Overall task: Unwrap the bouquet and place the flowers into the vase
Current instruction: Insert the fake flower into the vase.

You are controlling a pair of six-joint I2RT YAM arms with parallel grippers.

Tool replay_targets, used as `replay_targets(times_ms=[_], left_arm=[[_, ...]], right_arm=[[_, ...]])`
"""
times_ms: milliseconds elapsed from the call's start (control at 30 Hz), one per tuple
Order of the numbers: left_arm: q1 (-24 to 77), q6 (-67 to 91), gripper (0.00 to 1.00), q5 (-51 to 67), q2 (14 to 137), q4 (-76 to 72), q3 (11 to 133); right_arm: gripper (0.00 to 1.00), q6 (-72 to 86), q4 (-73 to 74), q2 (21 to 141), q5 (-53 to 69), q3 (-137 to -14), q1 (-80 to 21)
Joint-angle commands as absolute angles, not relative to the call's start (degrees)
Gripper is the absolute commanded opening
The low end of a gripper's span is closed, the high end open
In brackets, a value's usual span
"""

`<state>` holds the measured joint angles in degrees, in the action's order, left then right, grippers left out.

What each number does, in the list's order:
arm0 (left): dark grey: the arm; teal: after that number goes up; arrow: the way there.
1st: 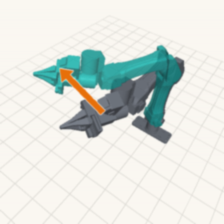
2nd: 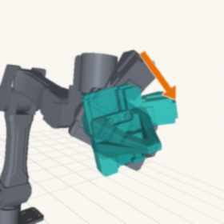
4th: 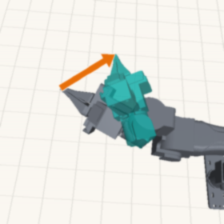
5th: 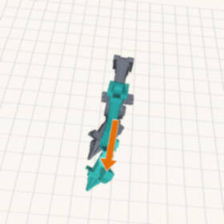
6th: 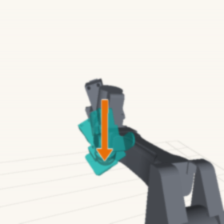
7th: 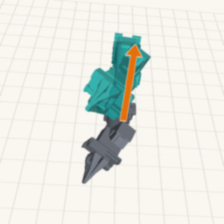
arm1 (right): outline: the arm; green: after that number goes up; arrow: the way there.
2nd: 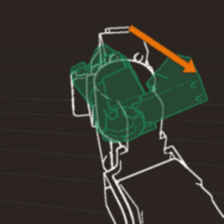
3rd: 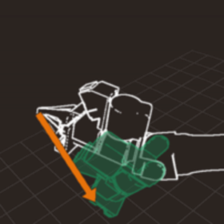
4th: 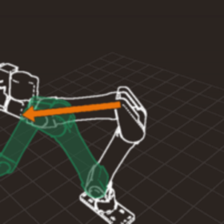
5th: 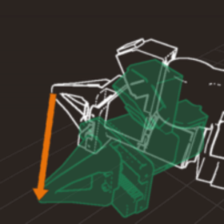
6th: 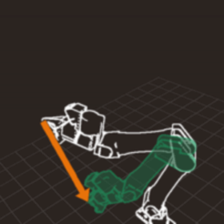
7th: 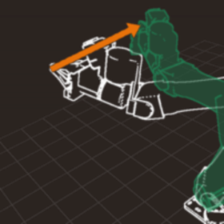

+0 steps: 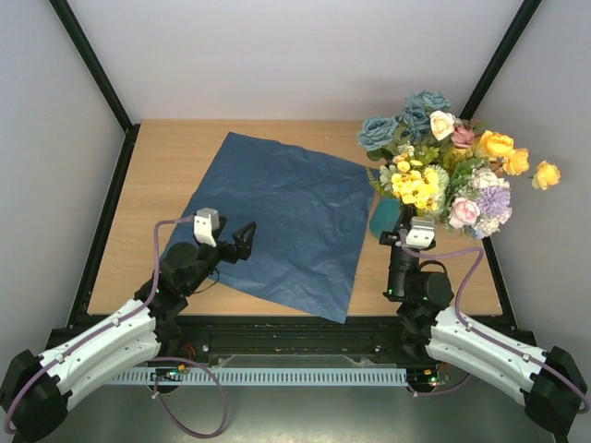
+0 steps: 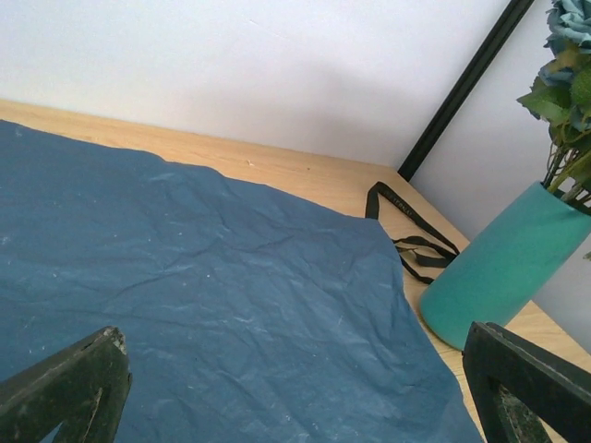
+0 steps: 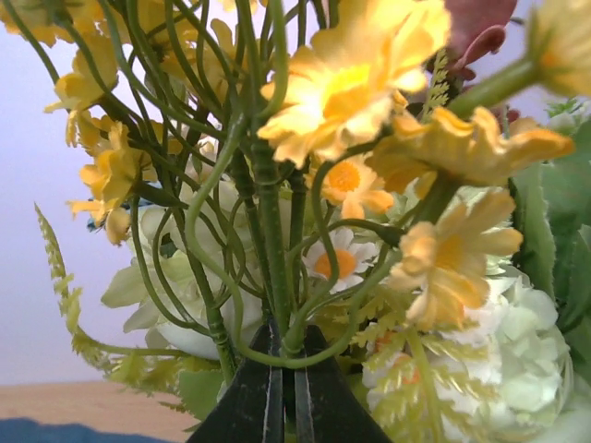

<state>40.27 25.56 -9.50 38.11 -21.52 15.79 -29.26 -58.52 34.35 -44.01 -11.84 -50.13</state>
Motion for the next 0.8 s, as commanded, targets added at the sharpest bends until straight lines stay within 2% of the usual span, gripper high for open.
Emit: replay_targets(times_ms=[0,233,500,767], left_arm=[[40.5,23.9,1.00,-10.1,38.5,-23.3,15.9],[40.5,24.0,0.99,-6.9,39.8,-24.1,16.5],[40.5,24.0,0.99,-7.1,40.5,-24.5,16.2],[40.5,24.2,1.00,-5.9,42.1,-25.3,16.3]], right_arm=[[0.01,-27.6,-71.9,35.9,-39.7,-9.6,-46.3],[0.01,-27.3,-80.1,40.1,-35.3,-9.2,-45.9],[0.01,-22.4,-74.5,34.0,-30.4,-6.2,-46.0],[0.01,-32.3,-90.6,33.7,-22.3,0.0,-46.0]])
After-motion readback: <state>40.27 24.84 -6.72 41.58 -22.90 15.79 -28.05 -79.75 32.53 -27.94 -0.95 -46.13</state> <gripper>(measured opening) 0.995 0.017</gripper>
